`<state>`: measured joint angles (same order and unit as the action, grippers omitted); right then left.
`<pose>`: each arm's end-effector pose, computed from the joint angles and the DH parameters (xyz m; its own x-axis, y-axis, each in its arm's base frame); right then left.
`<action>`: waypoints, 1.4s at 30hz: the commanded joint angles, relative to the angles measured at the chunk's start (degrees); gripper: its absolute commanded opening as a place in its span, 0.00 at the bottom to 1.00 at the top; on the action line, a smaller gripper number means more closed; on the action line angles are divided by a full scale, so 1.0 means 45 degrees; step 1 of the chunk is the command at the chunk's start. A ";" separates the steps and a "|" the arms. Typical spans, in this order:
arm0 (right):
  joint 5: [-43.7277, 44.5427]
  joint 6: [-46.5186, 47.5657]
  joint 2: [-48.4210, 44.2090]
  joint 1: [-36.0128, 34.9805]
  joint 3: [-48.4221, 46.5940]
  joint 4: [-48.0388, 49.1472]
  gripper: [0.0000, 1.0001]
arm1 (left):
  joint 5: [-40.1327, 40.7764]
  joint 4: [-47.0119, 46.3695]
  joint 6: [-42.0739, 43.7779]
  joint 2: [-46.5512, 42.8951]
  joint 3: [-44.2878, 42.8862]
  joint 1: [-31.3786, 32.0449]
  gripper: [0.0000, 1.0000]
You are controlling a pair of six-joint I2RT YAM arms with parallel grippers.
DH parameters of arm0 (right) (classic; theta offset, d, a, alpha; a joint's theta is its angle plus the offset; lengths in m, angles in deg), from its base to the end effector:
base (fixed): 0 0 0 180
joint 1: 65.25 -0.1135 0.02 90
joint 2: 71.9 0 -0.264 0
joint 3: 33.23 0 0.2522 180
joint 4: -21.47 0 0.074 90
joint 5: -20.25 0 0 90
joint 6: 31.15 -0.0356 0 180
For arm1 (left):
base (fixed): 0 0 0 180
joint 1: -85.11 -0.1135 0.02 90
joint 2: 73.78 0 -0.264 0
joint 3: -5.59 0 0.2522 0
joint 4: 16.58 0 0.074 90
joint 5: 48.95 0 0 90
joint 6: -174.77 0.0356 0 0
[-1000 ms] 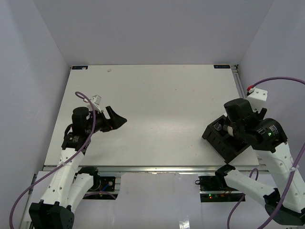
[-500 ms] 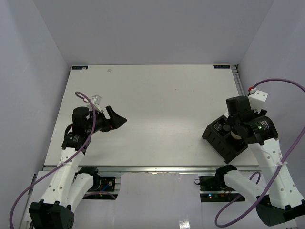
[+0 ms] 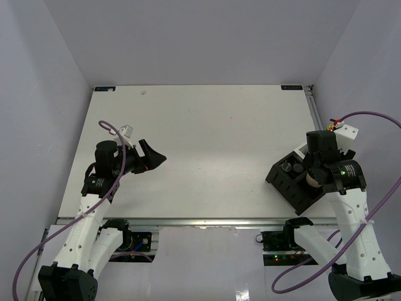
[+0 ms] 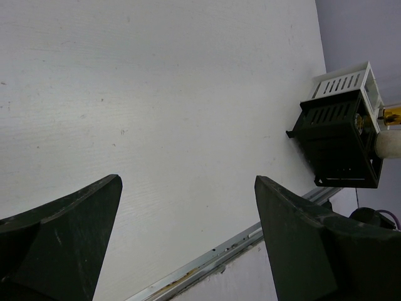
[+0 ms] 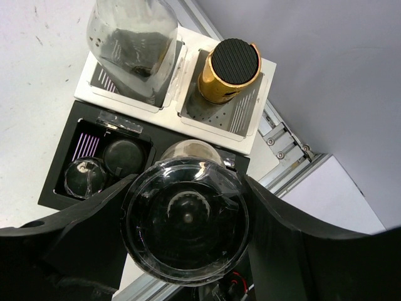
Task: Organize the condiment bottles
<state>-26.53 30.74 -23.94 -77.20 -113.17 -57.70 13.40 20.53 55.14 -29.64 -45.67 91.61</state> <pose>0.1274 0.0020 0.3698 -0.4896 0.2473 -0.8361 0.6067 0.7854 -0.1229 0.1692 -0.0359 0.2759 -0.6787 -0.3634 -0.6382 0.1888 0.7534 -0.6298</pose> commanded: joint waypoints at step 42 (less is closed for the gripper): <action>-0.1124 -0.1682 -0.0463 0.0234 -0.0256 -0.0522 0.08 | 0.1007 0.0341 -0.0291 0.0172 0.0050 0.0528 0.98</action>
<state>-31.60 24.63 -26.07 -76.19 -110.98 -61.83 16.87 22.16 54.07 -28.20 -45.58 93.60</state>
